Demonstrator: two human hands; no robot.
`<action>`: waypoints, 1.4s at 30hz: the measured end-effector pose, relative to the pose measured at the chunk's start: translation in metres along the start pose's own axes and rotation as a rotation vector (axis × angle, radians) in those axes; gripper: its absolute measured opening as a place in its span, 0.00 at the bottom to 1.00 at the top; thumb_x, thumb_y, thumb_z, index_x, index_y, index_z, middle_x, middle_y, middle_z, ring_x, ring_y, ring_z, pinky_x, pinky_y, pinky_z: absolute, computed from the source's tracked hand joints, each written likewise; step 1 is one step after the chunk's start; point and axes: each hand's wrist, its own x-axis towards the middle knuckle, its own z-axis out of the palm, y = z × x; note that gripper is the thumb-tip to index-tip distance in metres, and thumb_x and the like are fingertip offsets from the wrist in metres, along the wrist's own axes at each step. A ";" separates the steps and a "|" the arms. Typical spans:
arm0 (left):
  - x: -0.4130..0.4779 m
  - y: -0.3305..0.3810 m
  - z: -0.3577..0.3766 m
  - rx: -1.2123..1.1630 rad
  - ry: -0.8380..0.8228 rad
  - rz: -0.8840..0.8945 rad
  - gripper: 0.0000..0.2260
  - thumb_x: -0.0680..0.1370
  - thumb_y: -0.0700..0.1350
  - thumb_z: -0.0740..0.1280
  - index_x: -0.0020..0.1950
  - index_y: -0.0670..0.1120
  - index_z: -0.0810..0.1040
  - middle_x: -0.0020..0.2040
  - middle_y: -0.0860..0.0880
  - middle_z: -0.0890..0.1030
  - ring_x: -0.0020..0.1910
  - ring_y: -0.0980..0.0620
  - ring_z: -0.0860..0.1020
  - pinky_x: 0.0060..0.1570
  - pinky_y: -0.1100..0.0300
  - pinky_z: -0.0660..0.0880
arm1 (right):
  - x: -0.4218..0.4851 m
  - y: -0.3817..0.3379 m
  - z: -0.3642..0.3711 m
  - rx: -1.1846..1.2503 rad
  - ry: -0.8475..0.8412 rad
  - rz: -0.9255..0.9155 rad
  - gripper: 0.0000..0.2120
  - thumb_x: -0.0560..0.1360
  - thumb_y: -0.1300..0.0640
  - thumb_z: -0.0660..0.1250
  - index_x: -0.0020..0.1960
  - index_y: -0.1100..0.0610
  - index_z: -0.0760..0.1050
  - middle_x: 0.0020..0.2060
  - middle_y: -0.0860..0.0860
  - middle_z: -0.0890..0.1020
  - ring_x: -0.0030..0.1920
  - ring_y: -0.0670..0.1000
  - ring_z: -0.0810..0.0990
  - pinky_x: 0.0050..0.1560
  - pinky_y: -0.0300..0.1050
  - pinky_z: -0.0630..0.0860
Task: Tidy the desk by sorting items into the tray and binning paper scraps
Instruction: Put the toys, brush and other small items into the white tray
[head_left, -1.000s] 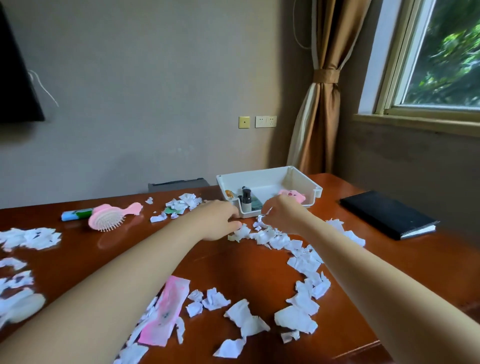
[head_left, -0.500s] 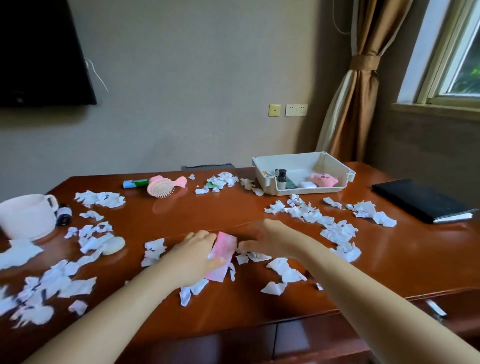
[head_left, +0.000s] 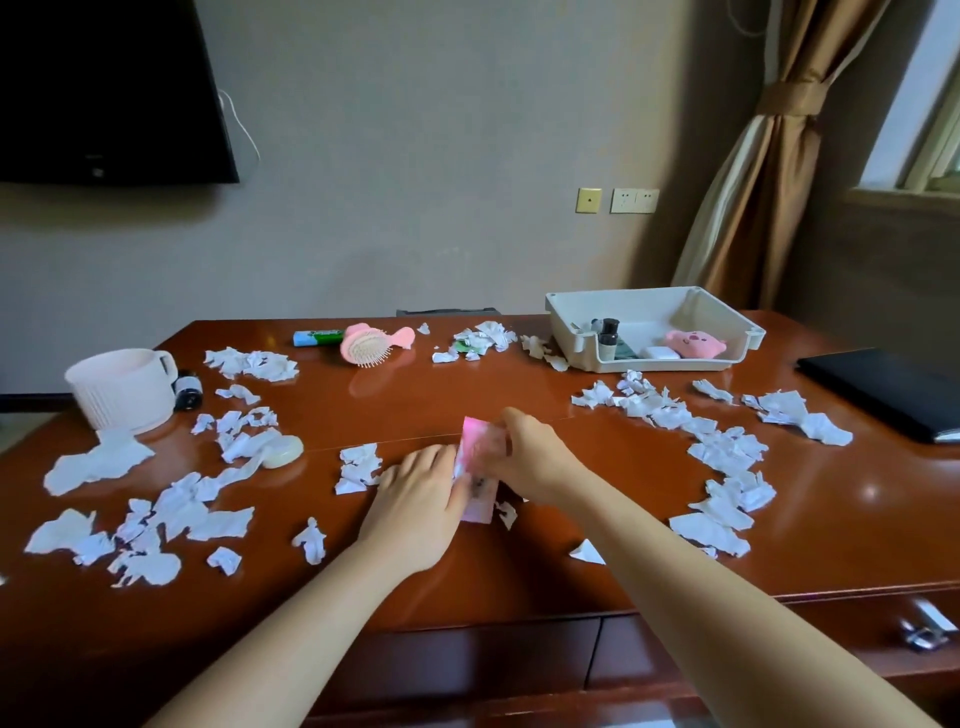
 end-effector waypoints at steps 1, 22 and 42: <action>0.001 0.000 -0.001 -0.003 0.014 -0.008 0.22 0.82 0.53 0.48 0.76 0.48 0.56 0.75 0.51 0.60 0.74 0.51 0.58 0.72 0.54 0.56 | 0.001 -0.001 0.000 0.016 0.031 -0.011 0.18 0.74 0.51 0.66 0.60 0.57 0.66 0.55 0.57 0.78 0.54 0.60 0.77 0.52 0.53 0.76; 0.007 -0.124 -0.059 0.251 0.052 -0.487 0.28 0.77 0.62 0.58 0.71 0.46 0.66 0.70 0.45 0.71 0.68 0.43 0.71 0.61 0.51 0.74 | -0.004 -0.021 -0.020 0.107 0.151 -0.218 0.28 0.77 0.59 0.63 0.74 0.54 0.57 0.68 0.55 0.72 0.62 0.56 0.77 0.46 0.41 0.77; 0.032 -0.055 -0.073 -0.318 0.223 -0.276 0.12 0.71 0.48 0.71 0.50 0.50 0.73 0.46 0.50 0.78 0.46 0.52 0.77 0.37 0.63 0.72 | -0.010 0.008 -0.072 0.121 0.319 -0.219 0.23 0.76 0.59 0.65 0.70 0.55 0.65 0.49 0.51 0.78 0.44 0.48 0.78 0.33 0.34 0.76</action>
